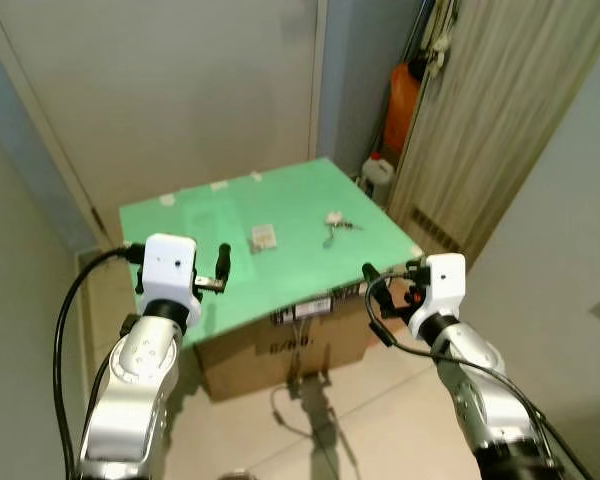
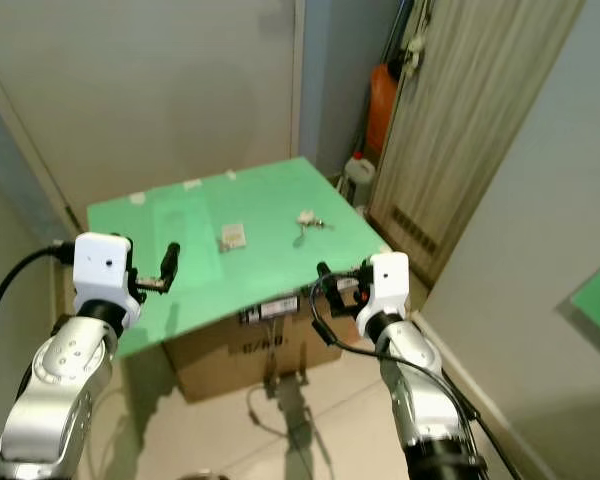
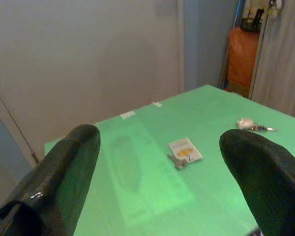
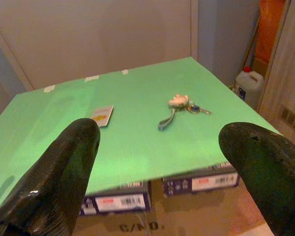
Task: Hang keys on a hook
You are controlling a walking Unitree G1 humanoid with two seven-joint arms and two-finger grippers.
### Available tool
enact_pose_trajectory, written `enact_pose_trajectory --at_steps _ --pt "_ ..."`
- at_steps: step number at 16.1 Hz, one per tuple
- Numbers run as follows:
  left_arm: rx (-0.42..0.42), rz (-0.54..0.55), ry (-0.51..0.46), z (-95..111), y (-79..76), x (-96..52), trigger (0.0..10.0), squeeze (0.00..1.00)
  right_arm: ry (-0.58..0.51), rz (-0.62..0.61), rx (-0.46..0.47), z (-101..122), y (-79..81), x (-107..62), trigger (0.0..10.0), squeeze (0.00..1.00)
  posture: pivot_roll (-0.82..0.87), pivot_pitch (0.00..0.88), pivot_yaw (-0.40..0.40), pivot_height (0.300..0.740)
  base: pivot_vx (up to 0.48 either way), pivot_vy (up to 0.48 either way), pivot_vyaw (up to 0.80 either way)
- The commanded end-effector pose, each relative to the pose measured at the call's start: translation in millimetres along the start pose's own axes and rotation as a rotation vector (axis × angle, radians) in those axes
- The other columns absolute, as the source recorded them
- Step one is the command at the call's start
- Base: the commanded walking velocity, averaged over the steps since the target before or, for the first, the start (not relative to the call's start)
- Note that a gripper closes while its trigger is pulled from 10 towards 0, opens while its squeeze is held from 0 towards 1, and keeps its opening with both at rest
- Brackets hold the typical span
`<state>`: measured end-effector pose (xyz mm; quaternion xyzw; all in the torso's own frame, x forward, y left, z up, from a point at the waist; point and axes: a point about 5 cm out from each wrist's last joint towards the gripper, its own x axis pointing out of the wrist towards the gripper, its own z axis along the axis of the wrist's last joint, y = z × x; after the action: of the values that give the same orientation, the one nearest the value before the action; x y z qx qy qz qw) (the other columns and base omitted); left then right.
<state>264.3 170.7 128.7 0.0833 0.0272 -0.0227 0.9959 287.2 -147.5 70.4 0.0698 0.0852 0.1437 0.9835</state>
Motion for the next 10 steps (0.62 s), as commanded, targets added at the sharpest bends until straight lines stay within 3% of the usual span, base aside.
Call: enact_pose_trajectory --at_steps 1,10 --pt "0.006 0.012 -0.009 1.7 3.1 2.8 10.0 0.00 -0.010 0.004 -0.014 3.6 1.4 1.2 10.0 0.00 0.06 0.000 -0.002 0.740 0.480 0.000 0.00" --pt "0.021 0.011 0.011 0.2 3.8 6.0 10.0 0.00 0.001 0.016 -0.018 0.9 0.5 -2.0 10.0 0.00 0.06 0.000 -0.005 0.740 0.480 0.000 0.00"
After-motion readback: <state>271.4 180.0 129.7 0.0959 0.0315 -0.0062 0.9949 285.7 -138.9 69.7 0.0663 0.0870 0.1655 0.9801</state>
